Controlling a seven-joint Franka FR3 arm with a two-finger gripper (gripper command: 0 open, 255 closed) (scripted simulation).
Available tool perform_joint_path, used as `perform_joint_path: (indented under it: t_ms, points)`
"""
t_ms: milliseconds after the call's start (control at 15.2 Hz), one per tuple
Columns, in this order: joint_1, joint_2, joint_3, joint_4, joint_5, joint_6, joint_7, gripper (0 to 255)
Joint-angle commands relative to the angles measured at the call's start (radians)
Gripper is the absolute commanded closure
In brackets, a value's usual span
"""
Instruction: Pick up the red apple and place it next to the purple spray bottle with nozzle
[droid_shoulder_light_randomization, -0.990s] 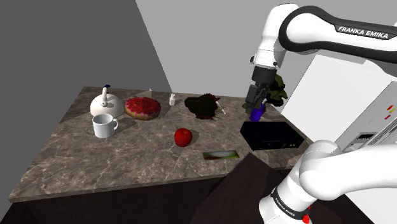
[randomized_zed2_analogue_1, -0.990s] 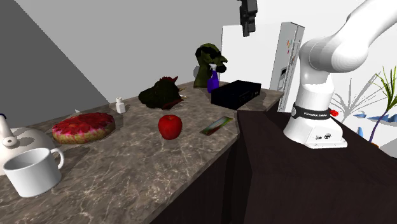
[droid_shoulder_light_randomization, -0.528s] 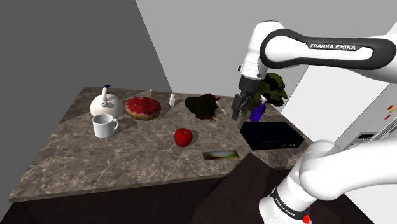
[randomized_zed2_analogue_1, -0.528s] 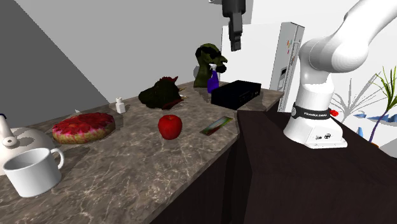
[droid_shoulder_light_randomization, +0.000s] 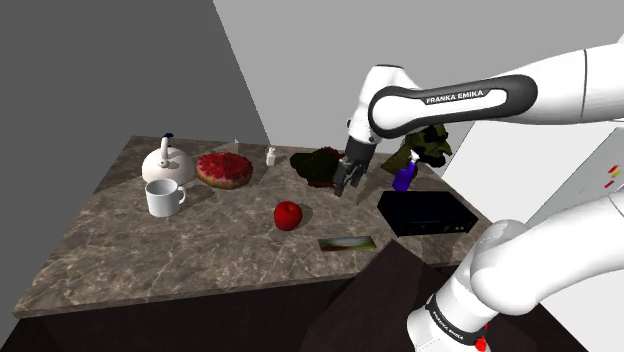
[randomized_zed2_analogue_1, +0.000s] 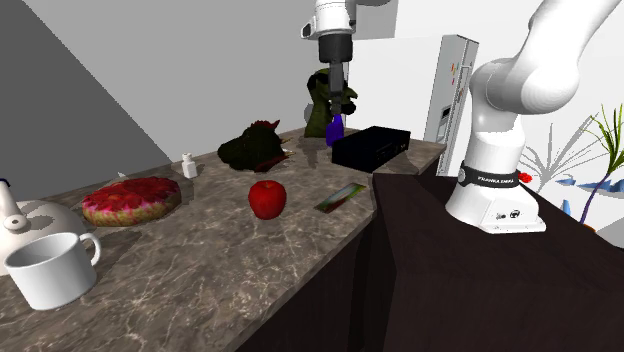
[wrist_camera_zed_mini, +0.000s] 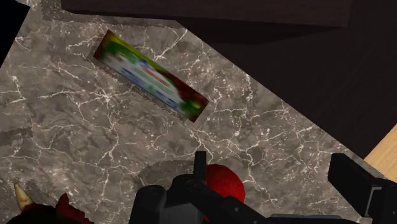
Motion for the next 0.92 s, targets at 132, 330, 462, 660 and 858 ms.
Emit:
perform_joint_path:
  t_ms: [132, 330, 462, 660, 858]
  points:
    - [0.003, 0.138, 0.008, 0.012, -0.003, 0.171, -0.006, 0]
    - [0.003, 0.25, 0.013, 0.042, -0.008, 0.283, -0.009, 0]
    - [0.004, 0.326, 0.015, 0.07, -0.013, 0.352, -0.01, 0]
    - [0.004, 0.441, 0.018, 0.123, -0.023, 0.445, -0.009, 0]
    - [0.005, 0.556, 0.018, 0.188, -0.037, 0.525, -0.005, 0]
